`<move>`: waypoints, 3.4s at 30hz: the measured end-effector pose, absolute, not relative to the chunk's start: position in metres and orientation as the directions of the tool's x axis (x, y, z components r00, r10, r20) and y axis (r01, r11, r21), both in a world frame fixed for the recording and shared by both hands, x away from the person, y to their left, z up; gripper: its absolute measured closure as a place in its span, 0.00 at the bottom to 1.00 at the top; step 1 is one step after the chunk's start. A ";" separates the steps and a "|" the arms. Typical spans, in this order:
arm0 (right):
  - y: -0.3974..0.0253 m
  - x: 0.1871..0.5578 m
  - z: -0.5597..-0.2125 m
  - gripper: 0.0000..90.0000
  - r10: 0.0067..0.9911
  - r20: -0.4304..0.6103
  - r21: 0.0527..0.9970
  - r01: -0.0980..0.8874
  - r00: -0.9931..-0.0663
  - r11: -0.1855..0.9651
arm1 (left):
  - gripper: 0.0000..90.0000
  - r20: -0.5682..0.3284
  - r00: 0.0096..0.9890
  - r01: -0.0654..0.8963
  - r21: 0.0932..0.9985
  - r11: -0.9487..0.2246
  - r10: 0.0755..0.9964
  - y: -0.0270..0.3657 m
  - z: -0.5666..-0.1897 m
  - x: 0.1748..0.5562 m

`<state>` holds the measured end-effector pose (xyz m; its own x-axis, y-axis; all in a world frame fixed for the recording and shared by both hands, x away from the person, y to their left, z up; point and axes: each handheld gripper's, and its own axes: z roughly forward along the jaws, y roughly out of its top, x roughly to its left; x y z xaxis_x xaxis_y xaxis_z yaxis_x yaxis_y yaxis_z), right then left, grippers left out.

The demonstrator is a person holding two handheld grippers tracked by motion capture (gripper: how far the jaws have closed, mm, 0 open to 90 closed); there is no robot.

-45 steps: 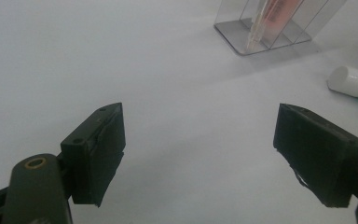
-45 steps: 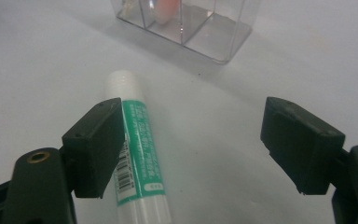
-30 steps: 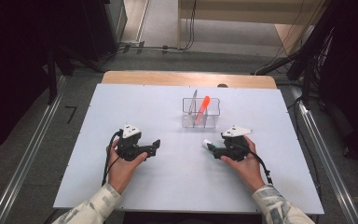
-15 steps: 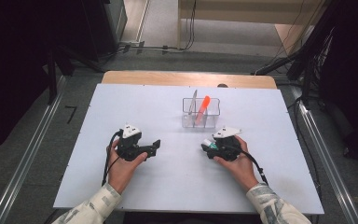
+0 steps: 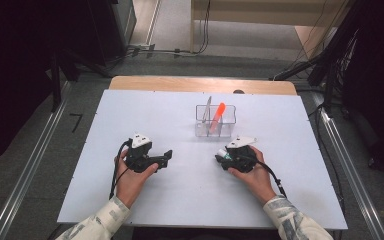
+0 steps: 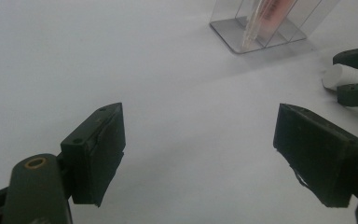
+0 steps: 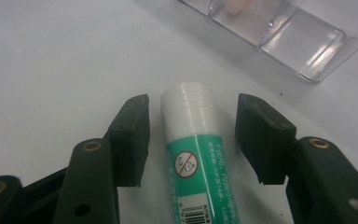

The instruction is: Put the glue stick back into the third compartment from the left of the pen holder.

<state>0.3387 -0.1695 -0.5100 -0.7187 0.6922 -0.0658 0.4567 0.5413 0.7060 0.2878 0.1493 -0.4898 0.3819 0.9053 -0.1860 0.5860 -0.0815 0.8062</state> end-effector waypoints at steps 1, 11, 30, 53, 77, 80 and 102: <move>-0.169 0.339 -0.510 0.50 0.692 -0.063 0.707 0.457 -0.719 0.540 | 0.19 -0.186 0.382 0.586 0.806 -0.081 0.905 0.149 -0.490 0.288; -0.170 0.339 -0.511 0.60 0.685 -0.039 0.710 0.462 -0.728 0.532 | 0.19 -0.187 0.383 0.587 0.805 -0.082 0.905 0.149 -0.490 0.288; -0.169 0.338 -0.510 0.71 0.686 -0.039 0.710 0.463 -0.727 0.531 | 0.19 -0.189 0.382 0.584 0.808 -0.077 0.905 0.149 -0.489 0.287; -0.181 0.337 -0.463 0.71 0.733 0.007 0.826 0.417 -0.680 0.379 | 0.19 -0.196 0.373 0.582 0.810 -0.064 0.907 0.152 -0.488 0.288; -0.183 0.377 -0.432 0.70 0.812 0.049 0.873 0.420 -0.581 0.247 | 0.19 -0.199 0.373 0.579 0.813 -0.059 0.906 0.152 -0.488 0.288; -0.180 0.383 -0.429 0.70 0.818 0.054 0.878 0.417 -0.572 0.234 | 0.19 -0.200 0.375 0.580 0.812 -0.060 0.905 0.153 -0.488 0.288; -0.165 0.424 -0.415 0.70 0.849 0.077 0.885 0.427 -0.523 0.183 | 0.19 -0.204 0.377 0.581 0.812 -0.060 0.903 0.153 -0.488 0.288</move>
<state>0.4244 -0.1647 -0.4146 -0.5230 0.8489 0.0765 0.4272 0.1834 0.8854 0.2881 0.1528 -0.4884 0.3772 0.9035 -0.2035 0.5811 -0.0598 0.8116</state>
